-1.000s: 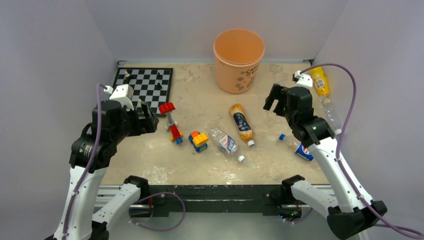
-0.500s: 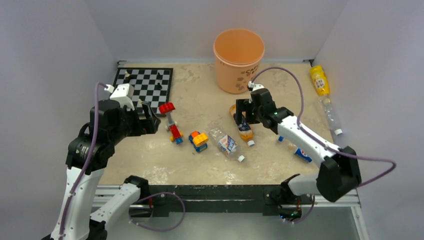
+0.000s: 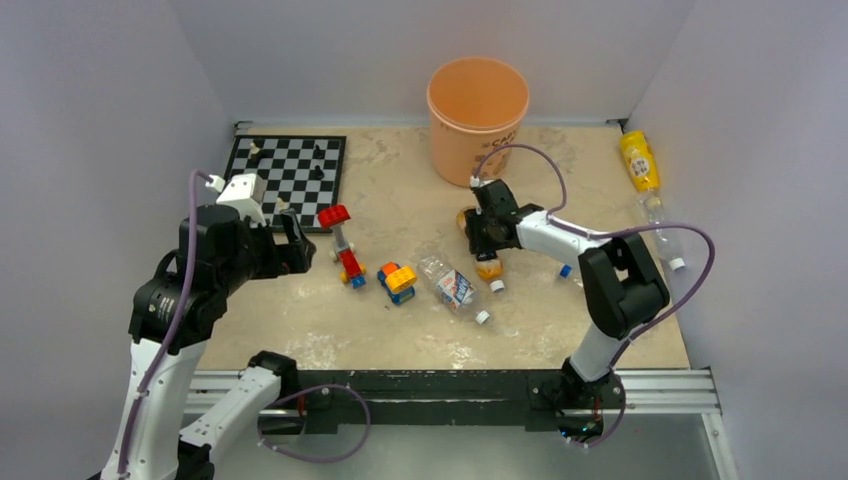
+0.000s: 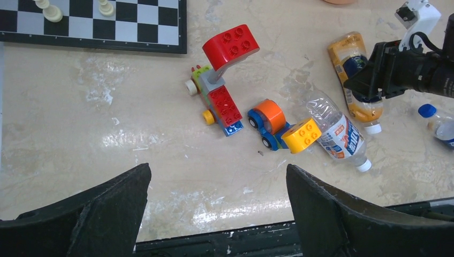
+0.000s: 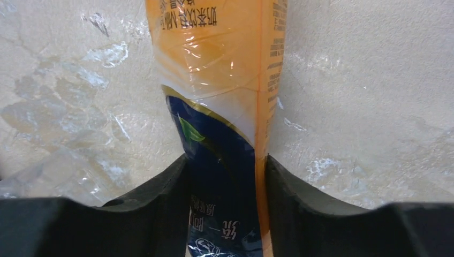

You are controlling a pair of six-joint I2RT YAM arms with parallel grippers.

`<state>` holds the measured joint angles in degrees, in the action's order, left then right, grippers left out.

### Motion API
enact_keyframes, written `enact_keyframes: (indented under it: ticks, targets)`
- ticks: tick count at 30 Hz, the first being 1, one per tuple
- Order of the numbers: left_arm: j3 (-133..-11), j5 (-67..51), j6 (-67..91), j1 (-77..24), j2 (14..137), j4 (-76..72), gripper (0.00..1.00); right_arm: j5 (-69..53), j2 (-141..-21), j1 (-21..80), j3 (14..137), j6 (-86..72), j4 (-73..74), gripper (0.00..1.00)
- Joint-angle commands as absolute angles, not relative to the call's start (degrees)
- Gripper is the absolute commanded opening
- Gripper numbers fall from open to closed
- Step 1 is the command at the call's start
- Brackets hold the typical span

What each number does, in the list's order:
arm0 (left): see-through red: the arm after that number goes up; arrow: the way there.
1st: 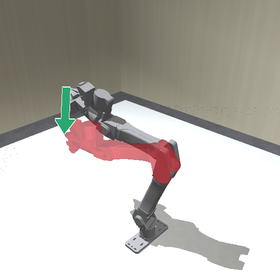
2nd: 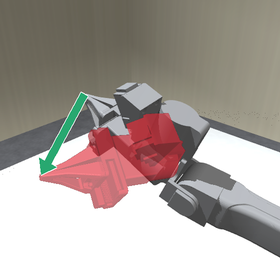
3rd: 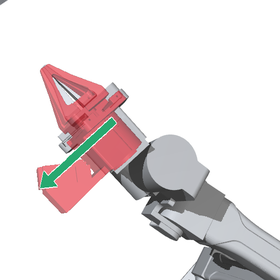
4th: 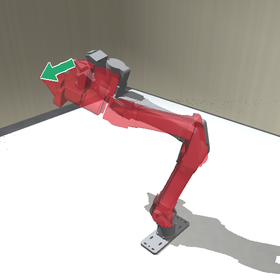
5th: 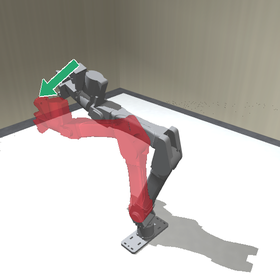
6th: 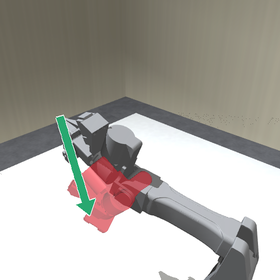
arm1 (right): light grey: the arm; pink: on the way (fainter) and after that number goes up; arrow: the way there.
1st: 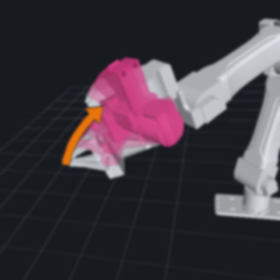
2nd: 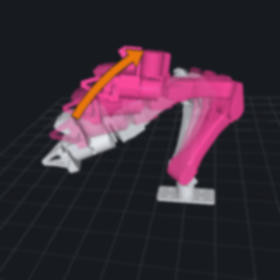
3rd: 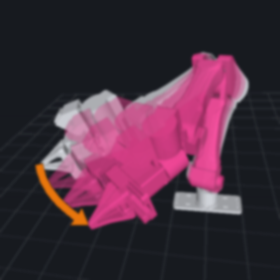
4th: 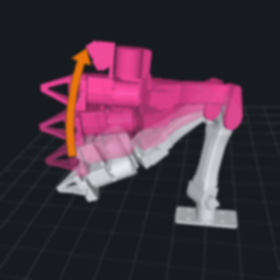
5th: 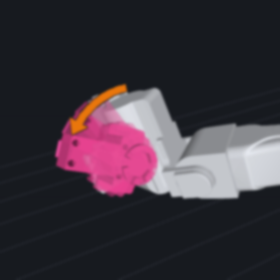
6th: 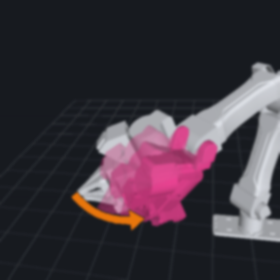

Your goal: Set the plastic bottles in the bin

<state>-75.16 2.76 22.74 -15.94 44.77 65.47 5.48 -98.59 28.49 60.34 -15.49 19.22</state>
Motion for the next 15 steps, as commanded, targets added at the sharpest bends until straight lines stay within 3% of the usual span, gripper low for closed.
enact_keyframes:
  ticks: [1, 3, 10, 15]
  targets:
    - [-76.7, 4.8, 21.0, -16.3, 44.0, 66.2, 1.00, 6.7, -94.5, 28.4, 62.2, -14.6, 18.2, 0.37]
    - [-76.6, 5.3, 20.9, -16.3, 43.9, 66.1, 1.00, 7.3, -90.9, 28.4, 62.4, -14.5, 20.3, 0.31]
    - [-77.2, 4.5, 20.9, -16.3, 44.6, 66.2, 1.00, 8.9, -69.0, 28.4, 69.8, -14.6, 30.2, 0.32]
    - [-77.2, 2.3, 21.3, -16.3, 45.6, 66.1, 1.00, 18.5, -68.7, 28.3, 84.9, -11.7, 26.2, 0.37]
